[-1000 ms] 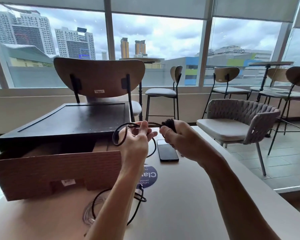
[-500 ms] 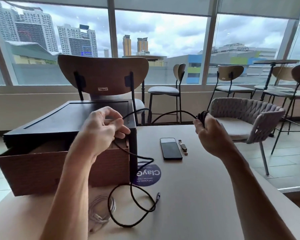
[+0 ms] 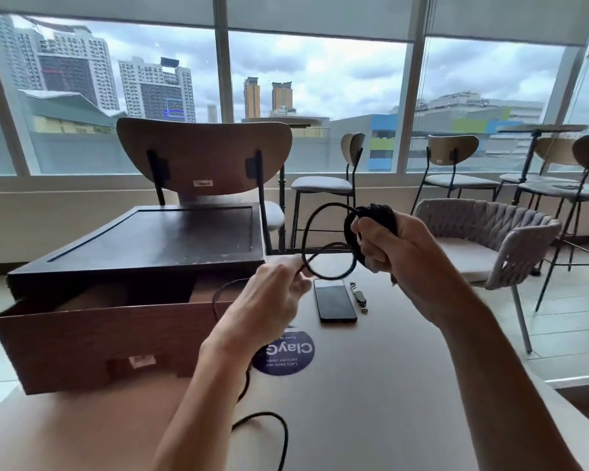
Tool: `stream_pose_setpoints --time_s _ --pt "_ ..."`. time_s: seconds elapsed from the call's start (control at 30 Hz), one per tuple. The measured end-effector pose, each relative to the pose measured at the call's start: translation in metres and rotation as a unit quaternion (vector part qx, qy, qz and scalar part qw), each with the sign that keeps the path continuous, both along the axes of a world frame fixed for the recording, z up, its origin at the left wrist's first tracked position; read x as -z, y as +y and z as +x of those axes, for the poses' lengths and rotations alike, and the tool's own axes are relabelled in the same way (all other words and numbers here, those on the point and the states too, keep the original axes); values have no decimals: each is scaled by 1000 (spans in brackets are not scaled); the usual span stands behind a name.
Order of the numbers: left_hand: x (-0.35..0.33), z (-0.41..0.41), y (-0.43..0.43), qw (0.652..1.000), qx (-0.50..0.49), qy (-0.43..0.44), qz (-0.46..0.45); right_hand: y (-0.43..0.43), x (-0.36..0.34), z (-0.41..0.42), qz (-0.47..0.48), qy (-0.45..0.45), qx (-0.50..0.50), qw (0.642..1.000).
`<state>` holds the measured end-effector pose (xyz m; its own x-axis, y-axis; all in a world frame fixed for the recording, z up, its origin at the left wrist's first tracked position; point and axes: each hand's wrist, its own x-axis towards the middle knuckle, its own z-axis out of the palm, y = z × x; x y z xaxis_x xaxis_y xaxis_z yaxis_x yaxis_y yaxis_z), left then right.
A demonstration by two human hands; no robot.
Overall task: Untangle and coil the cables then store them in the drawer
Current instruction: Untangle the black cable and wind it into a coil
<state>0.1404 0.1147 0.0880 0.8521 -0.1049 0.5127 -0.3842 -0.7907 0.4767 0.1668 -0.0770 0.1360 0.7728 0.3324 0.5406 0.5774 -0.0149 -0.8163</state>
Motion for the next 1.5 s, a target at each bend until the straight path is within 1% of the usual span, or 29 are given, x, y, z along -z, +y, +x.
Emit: stream_pose_setpoints --time_s 0.07,0.1,0.23,0.3,0.37,0.47,0.53,0.6,0.63,0.67,0.7,0.73,0.8,0.83,0.87,0.9,0.97,1.0,1.03,1.07,1.13,1.23,1.3,1.4,1.47,1.5 --pt "3 0 -16 998 49 21 -41 0 3 5 36 35 33 998" --pt "4 0 -24 996 57 20 -59 1 5 7 51 50 39 997" --pt "9 0 -53 990 67 -17 -122 1 11 12 90 107 48 989" --pt "8 -2 -61 991 68 -31 -110 0 14 15 91 121 62 987" --pt "2 -6 -62 993 78 -27 -87 0 17 19 71 129 102 984" --pt "-14 -16 -55 988 137 22 -73 -2 19 19 42 131 170 976" --pt "-27 -26 -46 978 184 61 -80 -2 19 19 38 145 184 971" --pt "-37 -32 -36 965 228 54 -114 -2 19 18 44 176 146 972" --pt "-39 -31 -30 961 233 42 -147 -2 20 19 71 201 108 971" --pt "-42 -31 -25 955 225 32 -192 -1 20 20 118 235 66 962" --pt "-41 -29 -18 950 214 26 -228 -1 20 21 178 273 25 945" --pt "-41 -30 -11 947 203 32 -245 -1 19 22 242 307 -12 920" --pt "-38 -33 2 952 196 91 -217 -3 17 24 350 355 -71 864" --pt "-36 -34 7 950 200 124 -203 -5 16 26 378 368 -92 845" --pt "-34 -34 10 946 196 136 -221 -7 16 27 384 374 -105 837" --pt "-33 -32 13 939 178 123 -269 -9 16 28 374 379 -113 839" --pt "-32 -24 15 917 95 55 -384 -12 16 25 330 383 -119 854" --pt "-31 -19 15 912 38 22 -408 -12 16 24 305 381 -124 864" --pt "-27 -14 16 915 -18 2 -403 -13 15 21 279 376 -134 874" --pt "-22 -10 16 924 -69 -7 -375 -13 13 19 254 368 -147 882" --pt "-8 -1 18 950 -142 -3 -278 -12 11 15 230 350 -184 889" --pt "3 7 17 970 -201 25 -137 -10 10 15 269 329 -247 871" --pt "0 7 10 973 -218 57 -56 -11 9 17 315 311 -285 850" --pt "-3 5 -8 961 -221 151 64 -8 6 15 373 287 -305 828" --pt "-1 1 -20 955 -169 220 102 -6 6 15 405 272 -261 833" --pt "2 -1 -24 954 -131 246 109 -4 5 15 411 257 -226 845"
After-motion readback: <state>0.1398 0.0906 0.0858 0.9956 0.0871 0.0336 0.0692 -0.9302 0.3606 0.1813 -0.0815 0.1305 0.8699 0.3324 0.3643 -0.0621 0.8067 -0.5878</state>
